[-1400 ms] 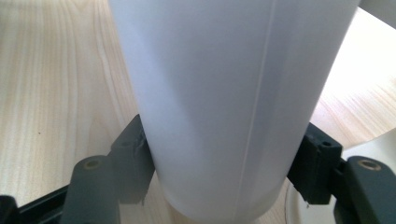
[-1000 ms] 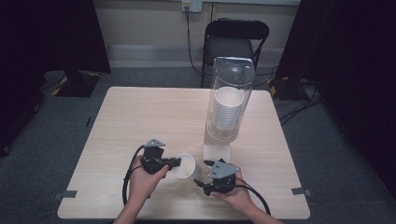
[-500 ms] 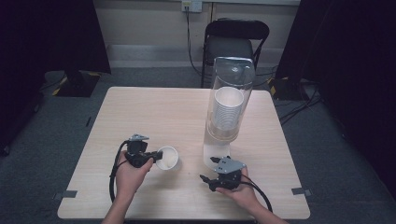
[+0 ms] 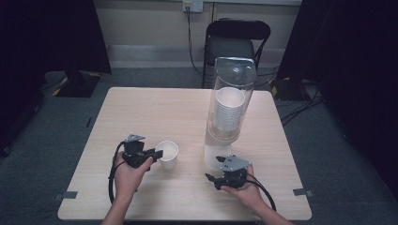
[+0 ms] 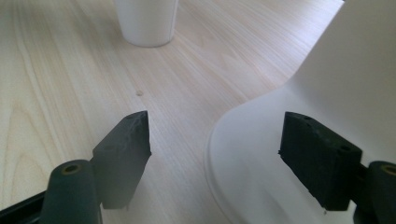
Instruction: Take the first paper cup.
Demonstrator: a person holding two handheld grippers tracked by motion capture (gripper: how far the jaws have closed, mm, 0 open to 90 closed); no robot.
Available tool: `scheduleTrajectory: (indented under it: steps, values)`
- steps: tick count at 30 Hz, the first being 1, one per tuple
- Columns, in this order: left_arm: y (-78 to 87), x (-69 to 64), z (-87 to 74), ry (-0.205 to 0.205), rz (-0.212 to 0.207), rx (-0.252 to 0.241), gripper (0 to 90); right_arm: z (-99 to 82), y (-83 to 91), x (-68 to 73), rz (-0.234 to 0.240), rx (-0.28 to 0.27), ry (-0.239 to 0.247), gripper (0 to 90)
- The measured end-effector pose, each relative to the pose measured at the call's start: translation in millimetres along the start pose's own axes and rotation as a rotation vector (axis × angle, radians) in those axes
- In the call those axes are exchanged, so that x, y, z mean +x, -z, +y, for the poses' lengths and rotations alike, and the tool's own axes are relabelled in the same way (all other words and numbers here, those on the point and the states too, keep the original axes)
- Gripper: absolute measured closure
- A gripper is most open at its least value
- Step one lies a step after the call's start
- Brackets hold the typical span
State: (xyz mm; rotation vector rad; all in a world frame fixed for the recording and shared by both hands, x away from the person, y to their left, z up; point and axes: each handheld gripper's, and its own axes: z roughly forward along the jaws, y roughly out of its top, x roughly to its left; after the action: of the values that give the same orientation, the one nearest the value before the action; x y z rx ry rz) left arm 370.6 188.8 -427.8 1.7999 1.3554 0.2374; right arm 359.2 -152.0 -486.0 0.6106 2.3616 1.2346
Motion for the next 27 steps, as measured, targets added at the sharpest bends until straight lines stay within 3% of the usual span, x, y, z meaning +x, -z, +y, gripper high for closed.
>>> scheduleTrajectory:
  steps: [1,2,5,15,18,20,21,25,27]
  values:
    - [0.1,-0.5,0.2,-0.005,-0.008,0.002,54.5,-0.5,1.8,-2.6,-0.004,0.001,-0.012,24.3]
    - [0.9,-0.8,0.6,-0.01,-0.026,0.003,54.5,-0.5,1.8,-2.6,-0.004,0.001,-0.012,24.3]
    - [4.9,-2.1,2.1,-0.043,-0.029,0.0,47.3,-2.0,5.9,-9.4,-0.009,0.004,-0.046,24.5]
    - [24.5,-1.7,1.0,-0.079,-0.063,-0.022,40.4,-5.8,10.9,-25.4,-0.035,0.028,-0.114,25.4]
    - [29.0,0.6,-6.3,-0.113,-0.062,-0.02,36.8,-5.6,14.4,-33.2,-0.047,0.019,-0.15,25.5]
    - [30.6,2.7,-9.6,-0.13,-0.063,-0.021,36.1,-4.6,15.8,-35.4,-0.056,0.019,-0.146,25.6]
    - [31.3,3.0,-12.0,-0.127,-0.055,-0.032,35.1,-3.1,18.1,-38.0,-0.065,0.012,-0.149,25.6]
    - [29.7,13.4,-30.2,-0.135,-0.097,-0.058,32.6,-2.0,22.3,-46.0,-0.075,-0.001,-0.179,25.5]
    - [27.3,15.4,-34.4,-0.141,-0.091,-0.054,31.5,-2.3,22.4,-47.0,-0.075,-0.002,-0.183,25.5]
